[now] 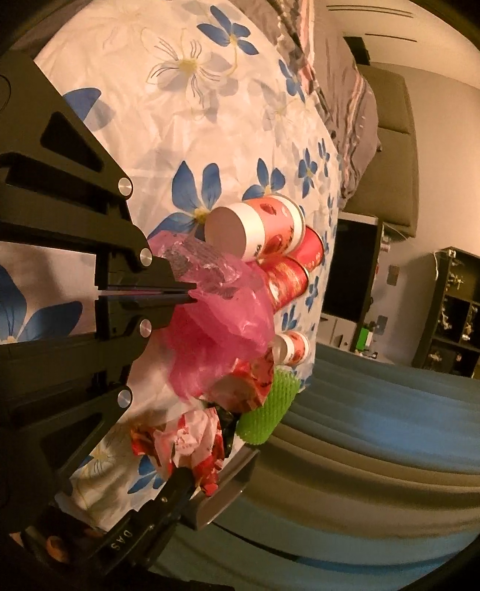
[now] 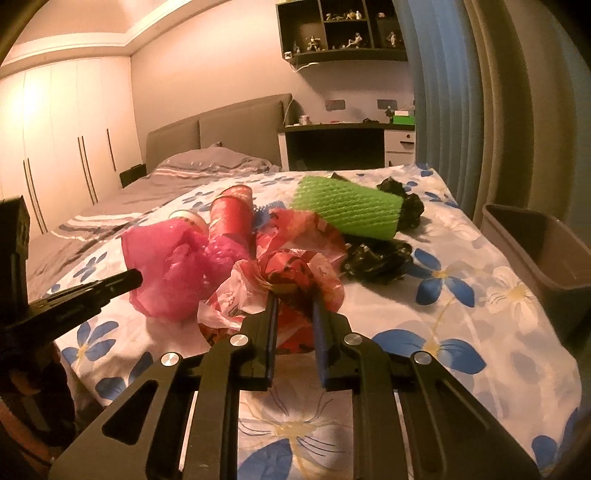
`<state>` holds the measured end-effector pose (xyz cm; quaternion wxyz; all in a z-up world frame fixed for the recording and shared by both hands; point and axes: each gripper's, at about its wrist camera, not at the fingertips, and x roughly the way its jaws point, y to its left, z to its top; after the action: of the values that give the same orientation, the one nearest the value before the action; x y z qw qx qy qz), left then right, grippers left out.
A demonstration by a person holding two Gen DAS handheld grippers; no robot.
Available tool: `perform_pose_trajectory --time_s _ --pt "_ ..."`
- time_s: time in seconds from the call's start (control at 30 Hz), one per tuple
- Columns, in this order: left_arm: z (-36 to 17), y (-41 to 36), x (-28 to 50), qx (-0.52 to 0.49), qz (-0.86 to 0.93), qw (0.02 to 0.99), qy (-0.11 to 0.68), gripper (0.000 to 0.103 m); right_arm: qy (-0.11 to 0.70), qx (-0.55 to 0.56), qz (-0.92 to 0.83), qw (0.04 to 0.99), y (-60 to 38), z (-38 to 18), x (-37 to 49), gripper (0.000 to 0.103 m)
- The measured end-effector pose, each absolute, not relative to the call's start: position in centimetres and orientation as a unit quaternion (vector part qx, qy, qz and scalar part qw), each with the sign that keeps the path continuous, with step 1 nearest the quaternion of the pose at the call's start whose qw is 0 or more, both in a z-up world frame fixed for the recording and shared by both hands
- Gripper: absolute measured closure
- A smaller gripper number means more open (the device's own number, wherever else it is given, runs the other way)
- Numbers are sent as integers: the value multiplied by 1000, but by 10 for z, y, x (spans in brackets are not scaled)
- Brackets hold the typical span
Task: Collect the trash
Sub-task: 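Grasp the pink plastic bag with the left gripper while the right grasps the red-white wrapper, then carry the pink bag and the wrapper in both grippers over the grey bin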
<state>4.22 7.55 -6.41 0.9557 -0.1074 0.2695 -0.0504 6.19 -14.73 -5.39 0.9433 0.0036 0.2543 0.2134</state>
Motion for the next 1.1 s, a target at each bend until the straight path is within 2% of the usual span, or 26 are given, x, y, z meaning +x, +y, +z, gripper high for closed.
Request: perform_pose_trajectory --time_s 0.4,0.63,1.1 --pt "-12 71 17 -106 -62 973 196 103 228 16 187 955 -171 -36 55 85" --pt "1 54 25 -101 -79 974 185 103 206 22 164 964 -191 -21 52 85" --pt "33 -34 77 -77 -162 972 154 103 145 46 61 987 -269 17 66 85"
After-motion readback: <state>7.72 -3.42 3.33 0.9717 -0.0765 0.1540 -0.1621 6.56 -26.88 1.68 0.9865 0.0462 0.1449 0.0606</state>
